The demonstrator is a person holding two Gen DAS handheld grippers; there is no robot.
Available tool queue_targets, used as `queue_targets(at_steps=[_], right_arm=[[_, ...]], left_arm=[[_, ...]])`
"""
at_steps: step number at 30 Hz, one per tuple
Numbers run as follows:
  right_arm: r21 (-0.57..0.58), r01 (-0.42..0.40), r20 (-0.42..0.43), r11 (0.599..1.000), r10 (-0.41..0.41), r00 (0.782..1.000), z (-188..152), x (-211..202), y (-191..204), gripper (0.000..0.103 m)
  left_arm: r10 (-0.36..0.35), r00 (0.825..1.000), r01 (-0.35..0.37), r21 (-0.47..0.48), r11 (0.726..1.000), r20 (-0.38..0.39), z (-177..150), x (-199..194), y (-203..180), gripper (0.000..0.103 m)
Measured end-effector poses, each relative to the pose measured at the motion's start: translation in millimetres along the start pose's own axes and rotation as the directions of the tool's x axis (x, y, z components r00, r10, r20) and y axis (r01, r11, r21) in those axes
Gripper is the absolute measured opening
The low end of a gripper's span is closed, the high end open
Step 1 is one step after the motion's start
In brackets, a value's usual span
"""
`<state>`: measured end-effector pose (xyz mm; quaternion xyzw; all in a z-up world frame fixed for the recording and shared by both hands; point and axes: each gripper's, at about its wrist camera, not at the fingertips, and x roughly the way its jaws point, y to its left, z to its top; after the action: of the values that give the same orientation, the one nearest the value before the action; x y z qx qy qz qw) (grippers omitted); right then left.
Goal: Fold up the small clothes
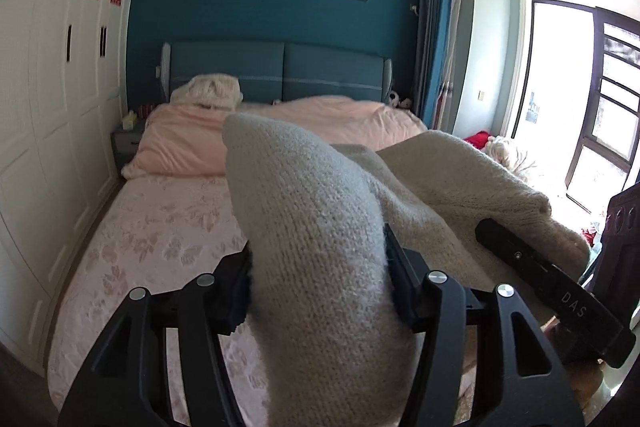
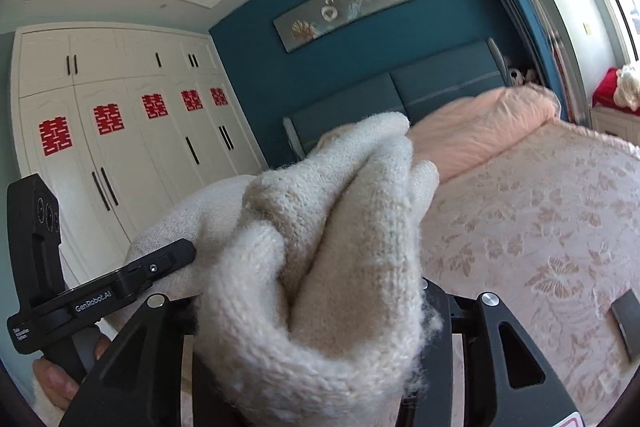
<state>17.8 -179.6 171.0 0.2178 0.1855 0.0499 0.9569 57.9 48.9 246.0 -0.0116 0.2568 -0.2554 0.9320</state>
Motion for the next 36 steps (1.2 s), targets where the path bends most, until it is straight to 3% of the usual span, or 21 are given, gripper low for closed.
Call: queue_targets(at_steps=[2,4,6,8,10,12,14,16,18,21,22,23,24,25,26,27,29,31,33,34,36], right_arm=[[0.040,0.074,-0.156,0.996,-0.067,0.985,-55,39,-38,0.055],[0.088,0.192,-0.319,0.977,-0.155,0.935,-114,60,-81,0.056],[0.177,0.259,-0.405,0.950,-0.169,0.898,-152,59,-113,0.056],[0.213,0.277,-0.432,0.937,-0.164,0.887,-164,55,-127,0.058],[0.147,0.282,-0.434,0.948,-0.194,0.880,-157,64,-123,0.069],[0.078,0.265,-0.441,0.961,-0.205,0.874,-147,86,-115,0.087],[0.055,0.236,-0.477,0.970,-0.182,0.860,-143,115,-116,0.087],[0.054,0.266,-0.522,0.963,-0.199,0.829,-146,144,-125,0.087],[0.121,0.281,-0.567,0.952,-0.166,0.807,-153,169,-138,0.087],[0.239,0.311,-0.621,0.920,-0.101,0.777,-166,197,-155,0.086],[0.282,0.290,-0.628,0.915,-0.053,0.777,-171,203,-156,0.084],[0.310,0.268,-0.630,0.912,-0.014,0.777,-173,208,-155,0.063],[0.307,0.267,-0.623,0.913,-0.020,0.782,-169,209,-150,0.048],[0.295,0.247,-0.604,0.923,-0.021,0.797,-160,207,-142,0.040],[0.281,0.203,-0.572,0.938,-0.006,0.820,-146,202,-130,0.035],[0.265,0.150,-0.534,0.952,0.016,0.845,-131,195,-116,0.033],[0.234,0.053,-0.459,0.971,0.062,0.886,-101,178,-89,0.032],[0.200,0.006,-0.404,0.980,0.077,0.911,-82,163,-74,0.032],[0.172,0.010,-0.397,0.985,0.060,0.916,-81,164,-74,0.036],[0.159,0.027,-0.418,0.987,0.043,0.908,-90,170,-80,0.038],[0.159,0.117,-0.498,0.980,-0.023,0.867,-116,194,-106,0.048]], left_arm=[[-0.044,0.992,0.033,-0.093,0.995,-0.118,-53,44,41,0.075],[-0.020,0.972,-0.025,-0.186,0.982,-0.233,-118,78,84,0.078],[0.017,0.934,-0.128,-0.289,0.949,-0.358,-181,94,126,0.078],[-0.014,0.916,-0.166,-0.410,0.897,-0.401,-222,91,157,0.078],[-0.027,0.917,-0.181,-0.476,0.861,-0.398,-236,89,174,0.078],[-0.038,0.921,-0.176,-0.502,0.847,-0.388,-233,95,178,0.084],[-0.057,0.924,-0.153,-0.502,0.851,-0.378,-225,112,175,0.092],[-0.079,0.922,-0.129,-0.493,0.861,-0.379,-220,134,167,0.094],[-0.099,0.908,-0.129,-0.497,0.858,-0.407,-221,162,162,0.095],[-0.184,0.866,-0.128,-0.562,0.817,-0.465,-238,202,160,0.095],[-0.208,0.853,-0.133,-0.585,0.800,-0.479,-246,212,161,0.095],[-0.232,0.841,-0.135,-0.604,0.785,-0.489,-250,220,161,0.091],[-0.253,0.837,-0.125,-0.619,0.775,-0.486,-251,224,161,0.070],[-0.287,0.836,-0.091,-0.633,0.769,-0.468,-246,225,160,0.057],[-0.275,0.840,-0.091,-0.621,0.778,-0.467,-238,222,159,0.048],[-0.273,0.851,-0.067,-0.608,0.791,-0.449,-226,216,156,0.042],[-0.253,0.878,-0.015,-0.552,0.834,-0.406,-196,198,148,0.041],[-0.225,0.907,0.018,-0.502,0.864,-0.354,-169,178,144,0.041],[-0.213,0.920,0.030,-0.483,0.875,-0.329,-155,168,147,0.044],[-0.198,0.920,0.018,-0.468,0.884,-0.338,-154,170,148,0.045],[-0.131,0.914,-0.047,-0.419,0.907,-0.385,-167,182,149,0.058]])
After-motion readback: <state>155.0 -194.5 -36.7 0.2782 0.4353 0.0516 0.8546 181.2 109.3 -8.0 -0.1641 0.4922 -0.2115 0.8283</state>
